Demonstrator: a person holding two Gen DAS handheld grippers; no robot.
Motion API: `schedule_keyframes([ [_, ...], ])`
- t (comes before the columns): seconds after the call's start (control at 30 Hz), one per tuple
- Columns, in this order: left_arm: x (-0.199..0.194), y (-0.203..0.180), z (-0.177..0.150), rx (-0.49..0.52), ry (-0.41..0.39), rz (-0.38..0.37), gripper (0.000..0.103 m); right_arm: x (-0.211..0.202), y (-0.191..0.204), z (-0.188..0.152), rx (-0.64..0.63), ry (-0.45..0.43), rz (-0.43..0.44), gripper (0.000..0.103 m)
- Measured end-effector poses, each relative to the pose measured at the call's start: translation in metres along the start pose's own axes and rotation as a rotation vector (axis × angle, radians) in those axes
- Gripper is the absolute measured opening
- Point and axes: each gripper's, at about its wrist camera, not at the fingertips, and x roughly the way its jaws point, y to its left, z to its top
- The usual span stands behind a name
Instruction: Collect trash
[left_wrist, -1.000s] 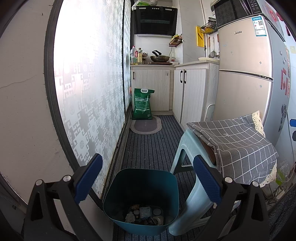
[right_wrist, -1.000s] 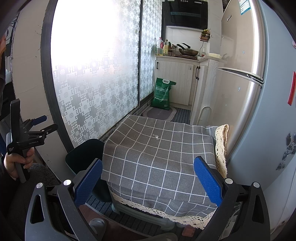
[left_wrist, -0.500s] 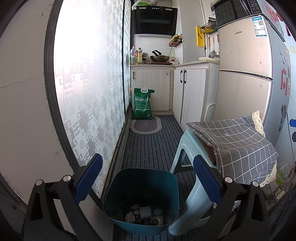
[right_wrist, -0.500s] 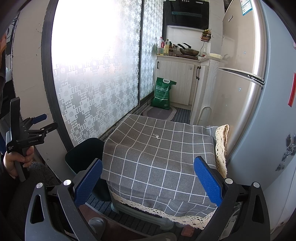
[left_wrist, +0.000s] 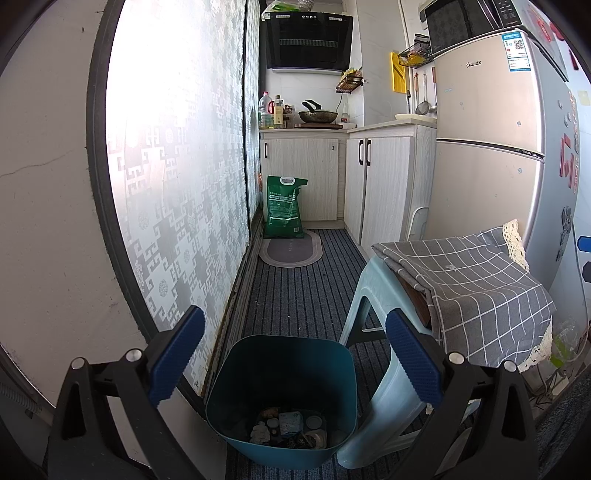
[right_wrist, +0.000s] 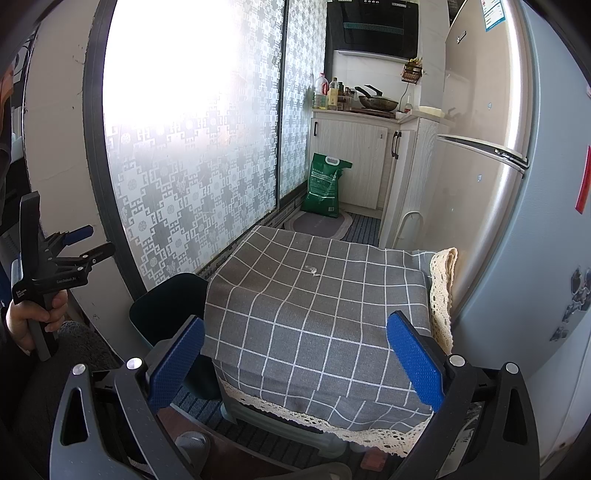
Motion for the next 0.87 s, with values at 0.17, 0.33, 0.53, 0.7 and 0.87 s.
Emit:
schedule_keyframes([
  [0.17, -0.0004, 0.0, -0.0001, -0.002, -0.001, -0.001, 0.1, -0.0002, -0.0003, -0.0002, 0.0, 0.0, 0.0, 0.1],
  [0.33, -0.0003, 0.0, -0.0001, -0.002, -0.001, -0.001, 0.1, -0.0002, 0.0001, 0.0004, -0.001, 0.001, 0.0, 0.1],
  [0.53, 0.0002, 0.0005, 0.0002, -0.005, 0.005, 0.004, 0.1, -0.0002, 0.0002, 0.0005, -0.002, 0.001, -0.001, 0.1],
  [0.7, -0.0016, -0.0001, -0.0002, -0.003, 0.004, 0.003, 0.1, -0.0002, 0.0004, 0.0007, -0.002, 0.002, -0.001, 0.1],
  [0.87, -0.0012, 0.0006, -0.0002, -0.003, 0.004, 0.003, 0.1, -0.0004, -0.001, 0.0002, -0.004, 0.002, -0.001, 0.1],
])
